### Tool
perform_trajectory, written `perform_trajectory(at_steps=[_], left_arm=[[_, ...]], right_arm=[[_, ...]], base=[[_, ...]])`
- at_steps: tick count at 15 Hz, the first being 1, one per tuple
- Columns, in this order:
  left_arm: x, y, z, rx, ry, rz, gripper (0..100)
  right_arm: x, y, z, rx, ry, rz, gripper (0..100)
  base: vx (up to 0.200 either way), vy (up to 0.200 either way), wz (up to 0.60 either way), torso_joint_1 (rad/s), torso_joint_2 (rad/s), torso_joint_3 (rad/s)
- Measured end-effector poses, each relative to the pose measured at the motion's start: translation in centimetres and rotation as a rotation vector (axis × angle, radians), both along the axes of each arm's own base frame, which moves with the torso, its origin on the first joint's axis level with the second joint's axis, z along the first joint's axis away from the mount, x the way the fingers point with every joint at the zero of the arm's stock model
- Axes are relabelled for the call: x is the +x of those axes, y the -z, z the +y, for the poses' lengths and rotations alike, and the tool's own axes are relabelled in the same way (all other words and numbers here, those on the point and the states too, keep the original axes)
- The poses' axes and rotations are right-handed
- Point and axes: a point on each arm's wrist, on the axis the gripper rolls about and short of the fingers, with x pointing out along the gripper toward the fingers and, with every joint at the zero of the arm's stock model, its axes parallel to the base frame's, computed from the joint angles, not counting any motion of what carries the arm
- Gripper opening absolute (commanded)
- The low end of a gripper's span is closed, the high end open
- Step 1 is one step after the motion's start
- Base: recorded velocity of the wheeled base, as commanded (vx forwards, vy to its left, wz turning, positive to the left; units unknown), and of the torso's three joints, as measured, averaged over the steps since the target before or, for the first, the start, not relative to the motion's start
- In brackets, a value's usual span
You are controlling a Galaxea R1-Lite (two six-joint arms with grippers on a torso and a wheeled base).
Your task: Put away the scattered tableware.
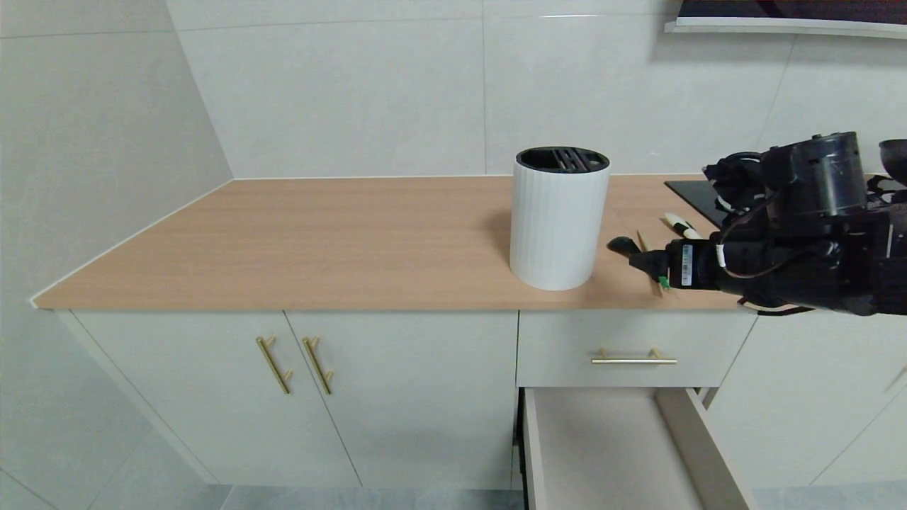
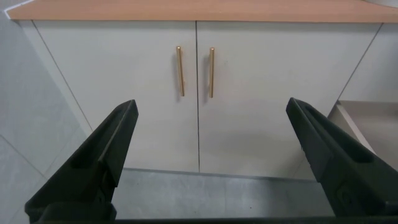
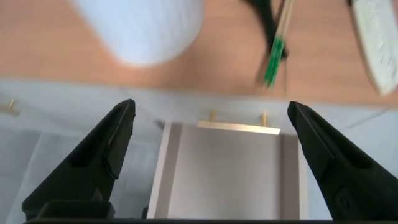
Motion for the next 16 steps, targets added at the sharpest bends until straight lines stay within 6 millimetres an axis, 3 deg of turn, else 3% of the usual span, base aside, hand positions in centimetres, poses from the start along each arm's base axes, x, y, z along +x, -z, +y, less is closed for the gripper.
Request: perform_trajectory(at_steps=[9, 15, 16], left_arm=[[0.0, 0.0, 0.0, 0.000, 0.000, 0.000, 100], [0.0, 0.0, 0.0, 0.000, 0.001, 0.000, 100], [0.0, 0.0, 0.0, 0.000, 0.001, 0.000, 100]], right_arm=[[6.7, 4.7, -0.4, -0.071, 0.250, 0.081, 100], [8.4, 6.2, -1.1, -0.082, 0.285, 0.108, 100], [8.5, 6.3, -1.1, -0.083, 0.286, 0.112, 0]], base=[[0.000, 0.000, 0.00, 0.000, 0.00, 0.000], [0.000, 0.000, 0.00, 0.000, 0.00, 0.000], [0.000, 0.000, 0.00, 0.000, 0.00, 0.000]])
